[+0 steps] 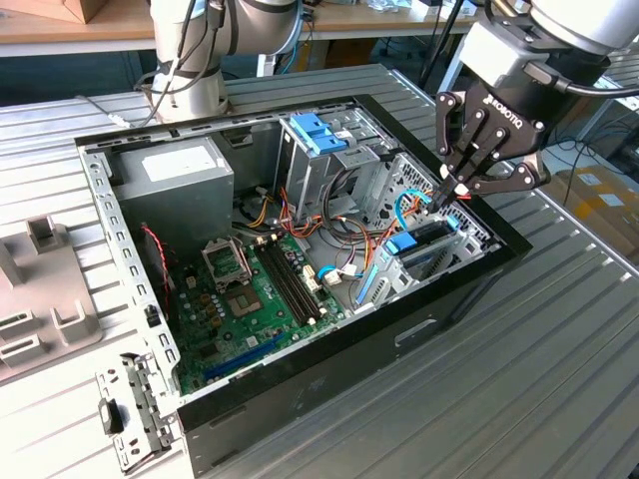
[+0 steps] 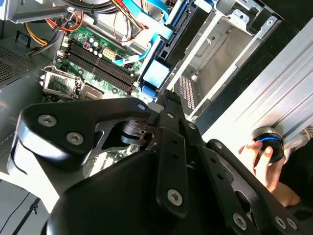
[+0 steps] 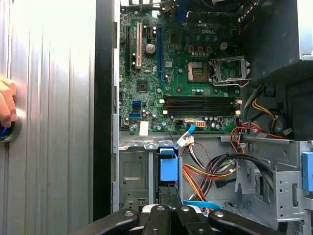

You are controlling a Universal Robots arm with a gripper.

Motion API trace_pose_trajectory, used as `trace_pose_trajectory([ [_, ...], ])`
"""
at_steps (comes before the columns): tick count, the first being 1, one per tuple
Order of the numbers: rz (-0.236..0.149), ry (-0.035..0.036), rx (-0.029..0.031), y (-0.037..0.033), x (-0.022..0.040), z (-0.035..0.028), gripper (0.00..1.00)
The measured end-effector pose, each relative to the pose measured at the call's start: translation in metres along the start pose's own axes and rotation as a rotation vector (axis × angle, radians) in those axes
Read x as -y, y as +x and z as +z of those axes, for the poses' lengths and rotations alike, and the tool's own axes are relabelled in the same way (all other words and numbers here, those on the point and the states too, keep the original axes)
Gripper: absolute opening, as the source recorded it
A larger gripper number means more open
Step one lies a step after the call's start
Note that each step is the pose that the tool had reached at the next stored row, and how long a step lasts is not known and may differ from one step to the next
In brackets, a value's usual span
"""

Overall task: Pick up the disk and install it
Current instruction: 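Insert the disk into the insertion slot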

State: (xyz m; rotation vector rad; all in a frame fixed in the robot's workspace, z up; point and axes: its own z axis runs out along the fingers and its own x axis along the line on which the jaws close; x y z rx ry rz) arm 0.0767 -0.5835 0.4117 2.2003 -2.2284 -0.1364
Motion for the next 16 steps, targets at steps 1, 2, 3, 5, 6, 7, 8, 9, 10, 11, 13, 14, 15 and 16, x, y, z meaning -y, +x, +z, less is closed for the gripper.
trace_pose_trajectory([
  [1, 0.0, 0.0, 0.0001, 0.0, 0.0, 0.0001, 0.11],
  [2, 0.0, 0.0, 0.0, 0.0, 0.0, 0.0001, 0.11],
  [3, 0.0, 0.0, 0.0, 0.0, 0.0, 0.0001, 0.11],
  [5, 0.0, 0.0, 0.0, 0.0, 0.0, 0.0002, 0.11],
  [6, 0.0, 0.0, 0.0, 0.0, 0.0, 0.0002, 0.11],
  [7, 0.0, 0.0, 0.0, 0.0, 0.0, 0.0003, 0.11],
  [8, 0.0, 0.0, 0.0, 0.0, 0.0, 0.0003, 0.11],
  [9, 0.0, 0.0, -0.0001, 0.0, 0.0, 0.0003, 0.11],
  [10, 0.0, 0.0, 0.0, 0.0, 0.0, 0.0004, 0.11],
  [11, 0.0, 0.0, 0.0001, 0.0, 0.0001, 0.0007, 0.11],
  [13, 0.0, 0.0, 0.0, 0.0001, 0.001, 0.0019, 0.11],
  [14, 0.0, 0.0, 0.0001, 0.0001, 0.0019, 0.0025, 0.11],
  [15, 0.0, -0.0001, 0.0, 0.0002, 0.0028, 0.0028, 0.11],
  [16, 0.0, -0.0001, -0.0001, 0.0002, 0.0048, 0.0035, 0.11],
])
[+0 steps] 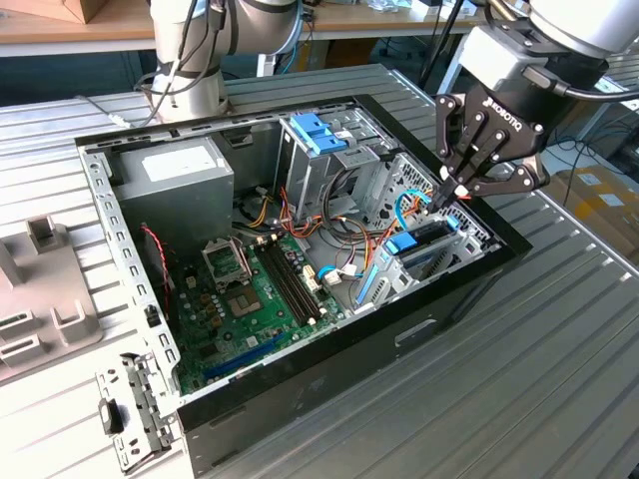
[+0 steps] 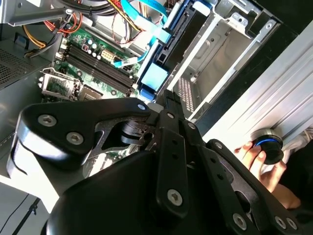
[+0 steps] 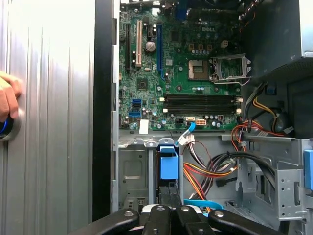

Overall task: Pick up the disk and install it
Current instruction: 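Insert the disk into the insertion slot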

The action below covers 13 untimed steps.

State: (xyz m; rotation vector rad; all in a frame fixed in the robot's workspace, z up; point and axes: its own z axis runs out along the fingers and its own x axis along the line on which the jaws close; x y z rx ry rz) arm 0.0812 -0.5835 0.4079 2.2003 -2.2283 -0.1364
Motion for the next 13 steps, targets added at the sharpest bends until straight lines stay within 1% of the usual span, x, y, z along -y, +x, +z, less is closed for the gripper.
trace_pose_trajectory([
  [2, 0.0, 0.0, 0.0001, 0.0, 0.0034, 0.0013, 0.11],
  [3, 0.0, 0.0, -0.0007, 0.0001, 0.0055, 0.0035, 0.11],
  [9, 0.0, 0.0001, -0.0017, 0.0004, 0.0084, 0.0094, 0.11],
  [11, 0.0, 0.0001, -0.0021, 0.0006, 0.0098, 0.0124, 0.11],
  [13, 0.0, 0.0001, -0.0028, 0.0006, 0.0108, 0.0137, 0.11],
])
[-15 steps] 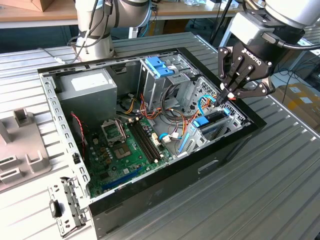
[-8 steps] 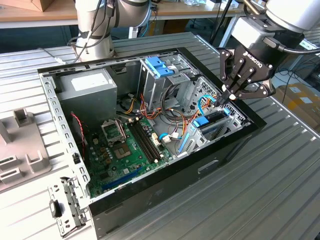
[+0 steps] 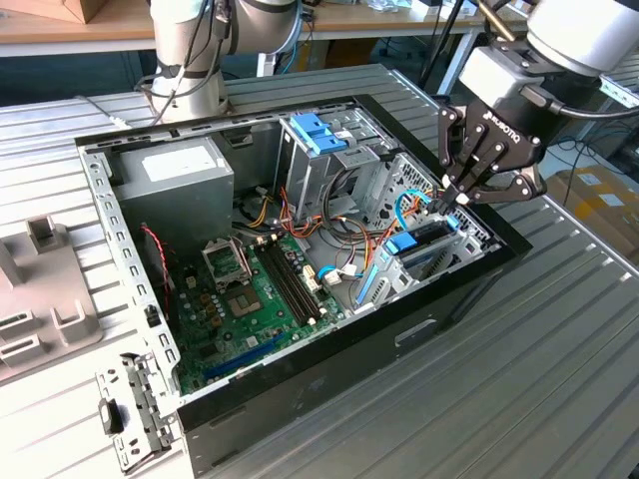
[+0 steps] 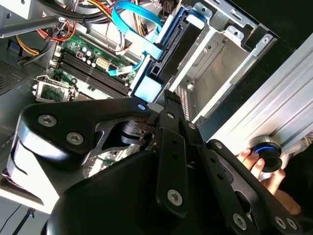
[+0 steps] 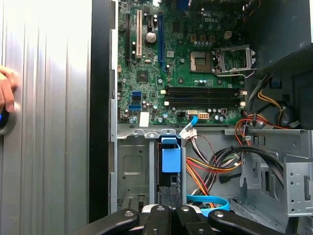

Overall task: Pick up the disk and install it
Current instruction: 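Insert the disk into the insertion slot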

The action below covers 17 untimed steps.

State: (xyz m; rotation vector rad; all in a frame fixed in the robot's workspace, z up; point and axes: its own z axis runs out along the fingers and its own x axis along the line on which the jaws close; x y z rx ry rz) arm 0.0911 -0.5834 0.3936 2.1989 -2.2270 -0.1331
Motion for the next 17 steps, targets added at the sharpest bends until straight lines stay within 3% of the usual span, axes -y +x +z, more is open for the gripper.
trace_pose_trajectory([
  [9, 0.0, 0.0001, -0.0021, 0.0002, 0.0092, 0.0045, 0.11],
  [17, 0.0, 0.0, -0.0029, 0.0017, 0.0226, 0.0105, 0.11],
])
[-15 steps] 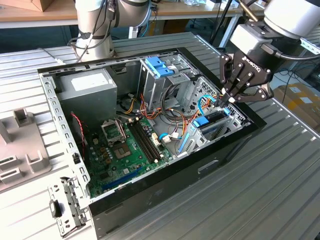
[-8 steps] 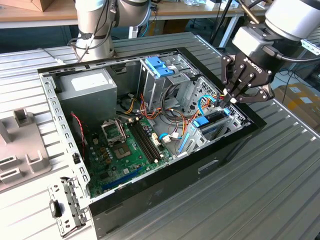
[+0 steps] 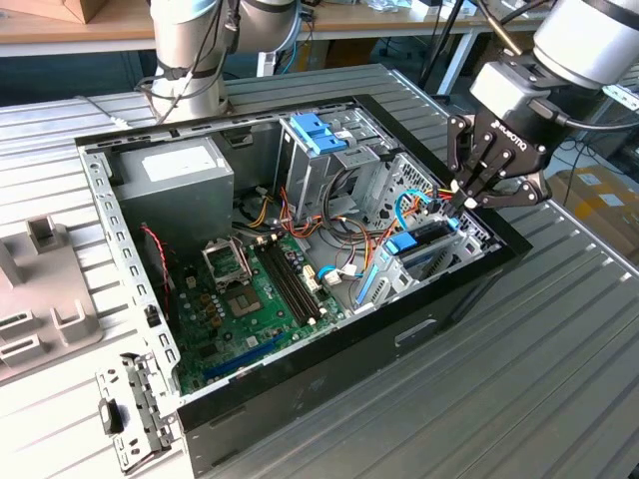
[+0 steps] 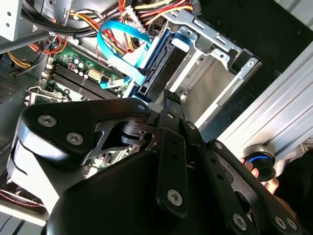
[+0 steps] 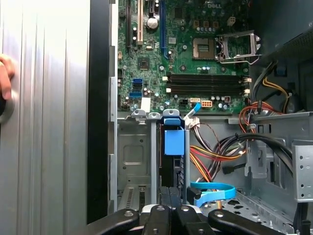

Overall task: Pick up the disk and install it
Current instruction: 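Insert the disk into the insertion slot, then insert the first disk wire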

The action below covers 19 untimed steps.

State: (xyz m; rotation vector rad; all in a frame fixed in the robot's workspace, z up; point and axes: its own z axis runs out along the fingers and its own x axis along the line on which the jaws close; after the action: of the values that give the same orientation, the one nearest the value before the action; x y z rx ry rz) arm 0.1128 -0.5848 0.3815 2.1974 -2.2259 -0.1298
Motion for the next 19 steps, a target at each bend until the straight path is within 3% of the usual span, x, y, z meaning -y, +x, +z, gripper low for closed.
trace_pose_trajectory([
  [13, 0.0, 0.0, -0.0013, 0.0008, 0.0224, 0.0055, 0.11],
  [19, 0.0, 0.0001, -0.0012, 0.0008, 0.0239, 0.0055, 0.11],
])
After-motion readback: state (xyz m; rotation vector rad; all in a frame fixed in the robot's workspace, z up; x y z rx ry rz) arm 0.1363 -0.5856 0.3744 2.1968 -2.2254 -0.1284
